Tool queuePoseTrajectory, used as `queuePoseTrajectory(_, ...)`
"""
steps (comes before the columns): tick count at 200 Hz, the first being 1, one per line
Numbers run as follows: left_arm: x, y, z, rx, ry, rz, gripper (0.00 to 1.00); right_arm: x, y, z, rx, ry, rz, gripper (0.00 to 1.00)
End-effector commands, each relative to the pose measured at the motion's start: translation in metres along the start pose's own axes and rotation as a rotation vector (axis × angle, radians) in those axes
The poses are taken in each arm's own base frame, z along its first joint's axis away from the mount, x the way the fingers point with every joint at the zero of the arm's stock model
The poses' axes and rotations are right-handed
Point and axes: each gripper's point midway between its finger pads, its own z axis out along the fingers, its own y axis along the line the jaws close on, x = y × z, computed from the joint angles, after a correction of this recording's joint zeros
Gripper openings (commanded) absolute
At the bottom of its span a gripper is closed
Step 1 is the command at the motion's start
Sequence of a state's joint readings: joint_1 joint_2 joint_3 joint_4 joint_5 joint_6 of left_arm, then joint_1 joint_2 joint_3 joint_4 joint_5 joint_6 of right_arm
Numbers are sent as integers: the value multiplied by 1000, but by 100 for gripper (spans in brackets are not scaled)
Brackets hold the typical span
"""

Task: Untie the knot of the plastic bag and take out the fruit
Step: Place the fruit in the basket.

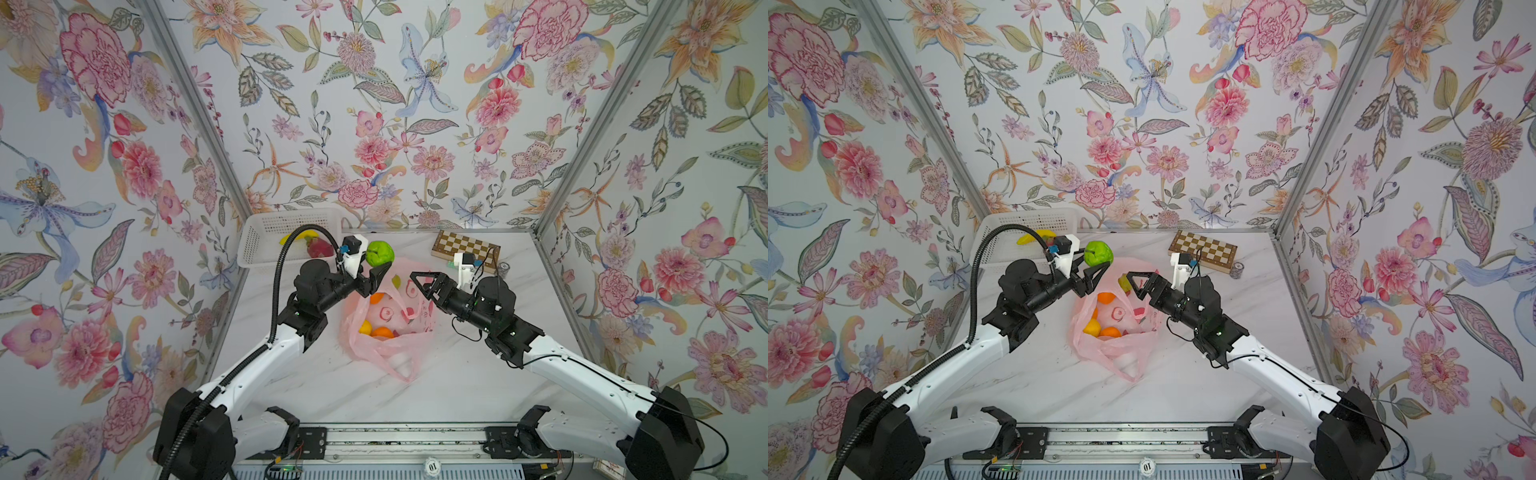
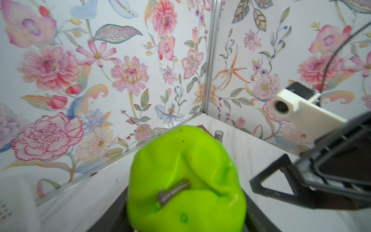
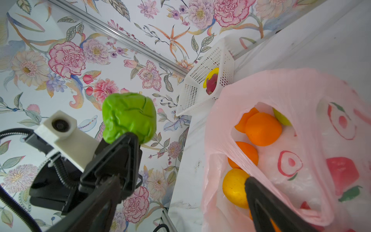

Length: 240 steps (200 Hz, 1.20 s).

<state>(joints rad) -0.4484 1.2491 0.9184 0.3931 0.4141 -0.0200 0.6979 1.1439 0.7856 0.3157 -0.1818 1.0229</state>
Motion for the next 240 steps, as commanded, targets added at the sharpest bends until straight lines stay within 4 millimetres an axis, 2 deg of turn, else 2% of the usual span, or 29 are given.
queuePoseTrajectory(1, 13, 51, 12, -165, 95, -47, 44, -5, 0, -4, 49, -9, -67, 98)
queuePoseTrajectory(25, 14, 108, 19, -327, 144, -102, 43, -3, 5, -7, 57, 2, -100, 99)
queuePoseTrajectory(51, 21, 170, 18, -499, 192, -174, 40, 4, 7, -9, 69, 21, -133, 99)
queuePoseTrajectory(56, 17, 178, 15, -524, 186, -178, 40, 5, 6, -9, 74, 25, -135, 99)
queuePoseTrajectory(58, 29, 185, 18, -534, 208, -187, 40, 5, 7, -9, 74, 24, -137, 99)
queuePoseTrajectory(60, 31, 189, 19, -545, 213, -190, 40, 6, 6, -9, 76, 25, -138, 99)
queuePoseTrajectory(91, 51, 250, 8, -720, 284, -255, 39, 16, 4, -8, 86, 42, -140, 99)
queuePoseTrajectory(129, 92, 319, -14, -903, 461, -389, 39, 26, 3, -6, 96, 67, -159, 99)
queuePoseTrajectory(157, 128, 352, -25, -950, 596, -477, 39, 28, 3, -4, 104, 73, -163, 99)
queuePoseTrajectory(184, 161, 375, -33, -967, 693, -541, 39, 29, 2, -3, 115, 77, -170, 99)
queuePoseTrajectory(209, 191, 388, -38, -974, 762, -590, 39, 30, 1, -3, 128, 81, -175, 99)
queuePoseTrajectory(240, 227, 392, -40, -965, 839, -611, 39, 30, 0, -4, 135, 79, -178, 99)
